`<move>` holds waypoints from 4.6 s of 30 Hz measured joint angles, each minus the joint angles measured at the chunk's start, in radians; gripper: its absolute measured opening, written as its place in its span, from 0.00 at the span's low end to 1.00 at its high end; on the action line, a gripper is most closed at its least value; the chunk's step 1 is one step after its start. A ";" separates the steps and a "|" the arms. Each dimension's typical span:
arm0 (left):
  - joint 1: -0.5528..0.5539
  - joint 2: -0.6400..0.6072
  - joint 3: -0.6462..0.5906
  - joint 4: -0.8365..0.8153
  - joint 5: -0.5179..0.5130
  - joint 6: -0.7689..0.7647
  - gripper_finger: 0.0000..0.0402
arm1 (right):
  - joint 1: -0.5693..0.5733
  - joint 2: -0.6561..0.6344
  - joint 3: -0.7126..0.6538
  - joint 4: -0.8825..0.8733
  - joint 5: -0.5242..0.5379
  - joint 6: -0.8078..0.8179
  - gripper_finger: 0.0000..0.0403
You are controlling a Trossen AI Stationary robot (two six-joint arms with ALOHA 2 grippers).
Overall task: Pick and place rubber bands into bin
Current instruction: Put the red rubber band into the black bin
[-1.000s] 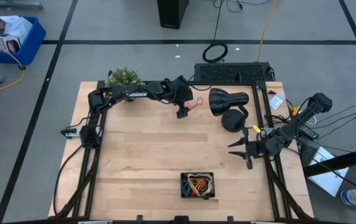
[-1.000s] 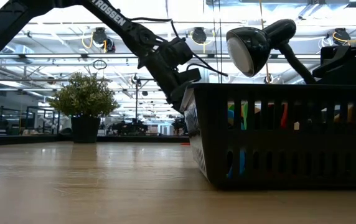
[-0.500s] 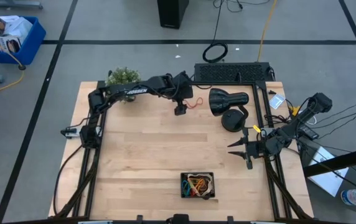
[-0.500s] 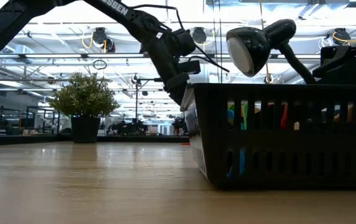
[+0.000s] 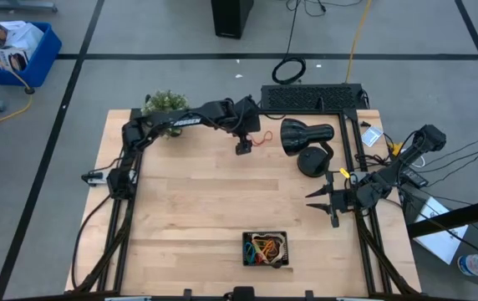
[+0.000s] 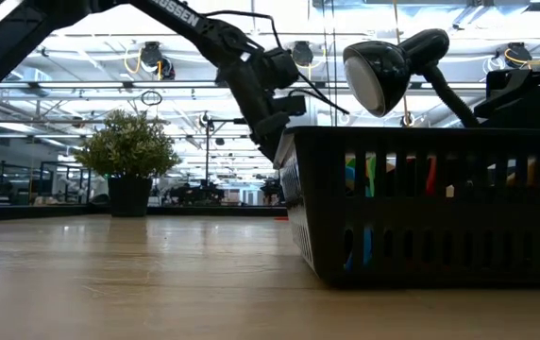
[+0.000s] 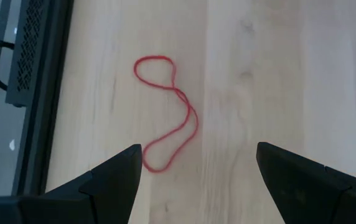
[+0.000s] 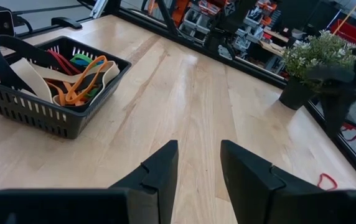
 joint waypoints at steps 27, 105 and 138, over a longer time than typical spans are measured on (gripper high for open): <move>-0.050 0.269 0.409 -0.230 -0.145 0.016 0.81 | 0.000 0.000 0.000 -0.005 0.001 -0.003 0.29; -0.073 0.404 0.440 -0.292 -0.278 0.525 0.81 | 0.000 0.000 0.000 -0.002 0.050 -0.001 0.29; -0.117 0.423 0.489 -0.263 -0.048 0.293 0.81 | 0.000 0.000 0.000 -0.001 0.055 -0.011 0.29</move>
